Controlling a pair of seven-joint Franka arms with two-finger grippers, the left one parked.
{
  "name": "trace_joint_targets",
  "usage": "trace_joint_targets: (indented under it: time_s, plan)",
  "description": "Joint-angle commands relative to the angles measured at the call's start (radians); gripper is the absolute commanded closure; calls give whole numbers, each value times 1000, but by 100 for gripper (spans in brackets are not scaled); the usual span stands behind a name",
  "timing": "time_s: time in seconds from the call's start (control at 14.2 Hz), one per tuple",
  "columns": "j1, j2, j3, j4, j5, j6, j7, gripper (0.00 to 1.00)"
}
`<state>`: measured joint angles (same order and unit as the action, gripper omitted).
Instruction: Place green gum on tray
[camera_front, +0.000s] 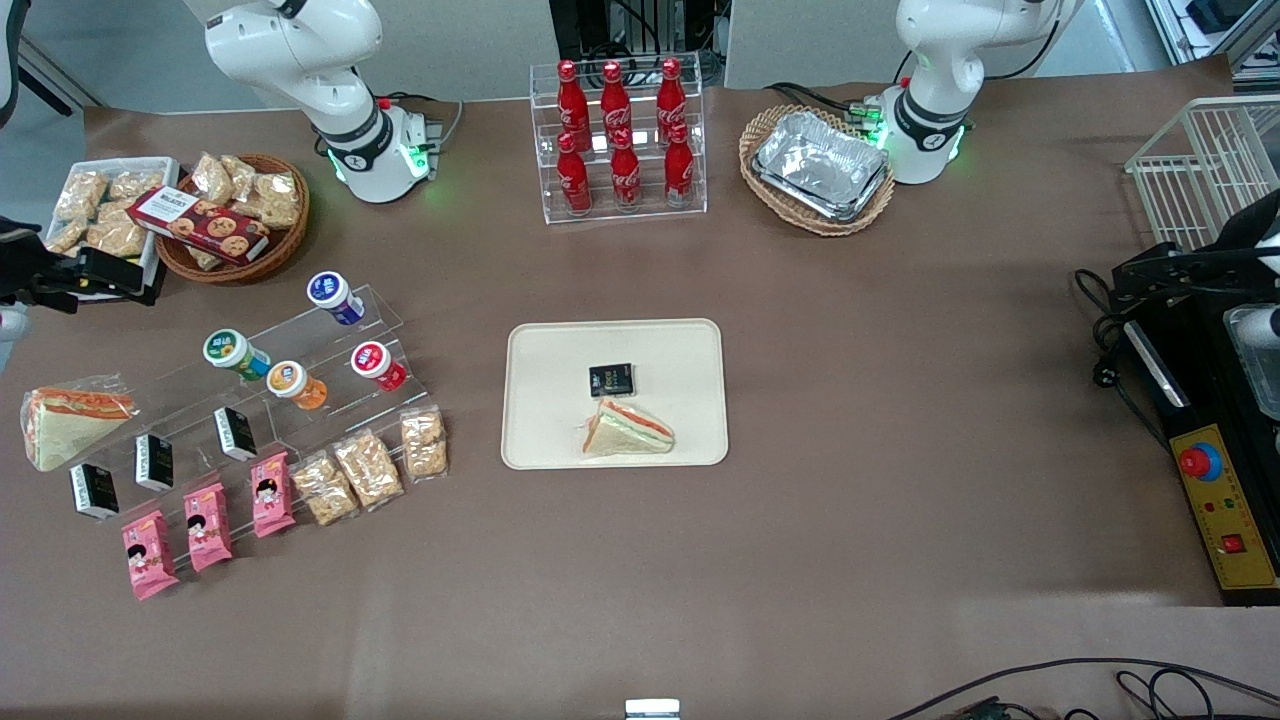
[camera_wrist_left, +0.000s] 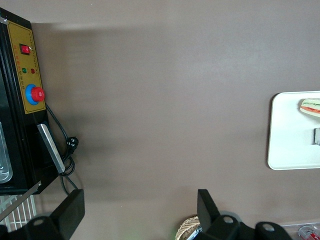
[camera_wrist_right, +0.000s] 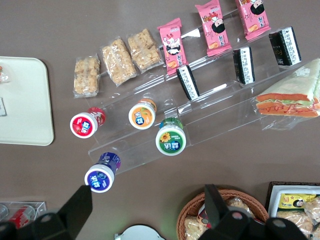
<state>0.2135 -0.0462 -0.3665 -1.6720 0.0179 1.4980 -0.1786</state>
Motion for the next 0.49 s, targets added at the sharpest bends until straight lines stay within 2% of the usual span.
trace_joint_targets:
  time_s: [0.0,0.42]
  plan:
    - [-3,2,1,-3,-9,11,-10,0]
    - [-2,8,3,15,-9,8,-6,0]
